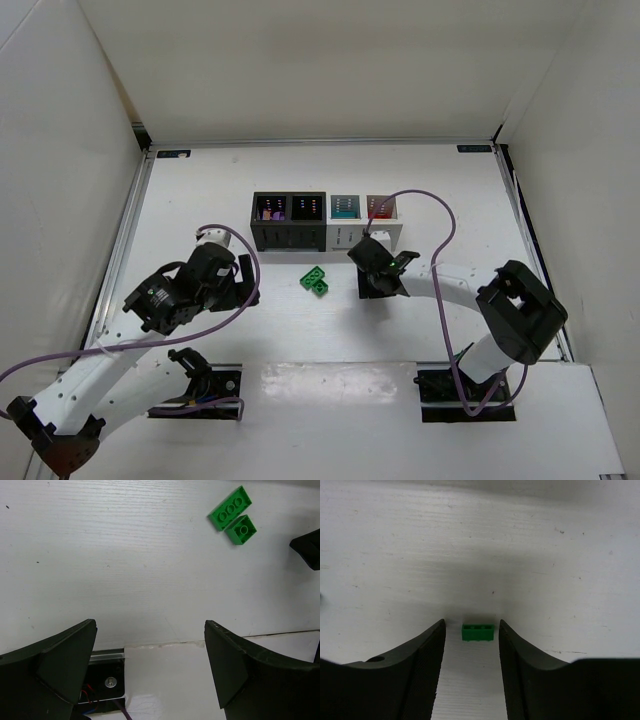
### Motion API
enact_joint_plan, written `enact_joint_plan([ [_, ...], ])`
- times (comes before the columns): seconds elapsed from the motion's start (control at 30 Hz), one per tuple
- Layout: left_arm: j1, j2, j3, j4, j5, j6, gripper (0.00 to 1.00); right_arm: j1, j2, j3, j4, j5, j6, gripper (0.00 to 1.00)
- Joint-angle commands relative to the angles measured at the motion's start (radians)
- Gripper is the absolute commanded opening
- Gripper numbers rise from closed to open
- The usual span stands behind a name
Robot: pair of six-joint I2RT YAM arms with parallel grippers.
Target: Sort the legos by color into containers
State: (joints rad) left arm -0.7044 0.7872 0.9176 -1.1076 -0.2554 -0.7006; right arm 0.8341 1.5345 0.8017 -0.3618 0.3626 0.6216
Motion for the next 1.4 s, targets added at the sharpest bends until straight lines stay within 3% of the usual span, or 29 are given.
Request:
enact_joint_plan([
  [0.0,-0.004,-0.012,0.023,-0.008,-0.024,-0.007,1.0,0.0,0.007,-0.018,0.034,0.001,0.009,0.48],
  [0.3,-0.003,-0.016,0.026,-0.009,-0.027,-0.005,1.0,0.02,-0.005,-0.036,0.009,0.019,0.033,0.39],
  [0.43,-0.004,-0.014,0.03,-0.011,-0.027,-0.004,1.0,0.045,-0.011,-0.035,-0.017,0.042,0.05,0.48],
  [0.53,-0.004,-0.016,0.029,-0.009,-0.027,-0.004,1.0,0.051,-0.004,-0.042,-0.016,0.038,0.061,0.48],
  [0.93,-0.004,-0.014,0.035,-0.003,-0.024,0.003,1.0,0.068,-0.043,-0.076,-0.014,0.038,0.099,0.3],
  [1.17,-0.004,-0.012,0.033,0.006,-0.021,0.004,1.0,0.088,-0.115,-0.052,-0.052,0.052,0.092,0.25],
  [1.37,-0.006,-0.016,0.004,0.014,-0.019,-0.01,1.0,0.128,-0.201,0.086,-0.117,0.078,-0.009,0.25],
])
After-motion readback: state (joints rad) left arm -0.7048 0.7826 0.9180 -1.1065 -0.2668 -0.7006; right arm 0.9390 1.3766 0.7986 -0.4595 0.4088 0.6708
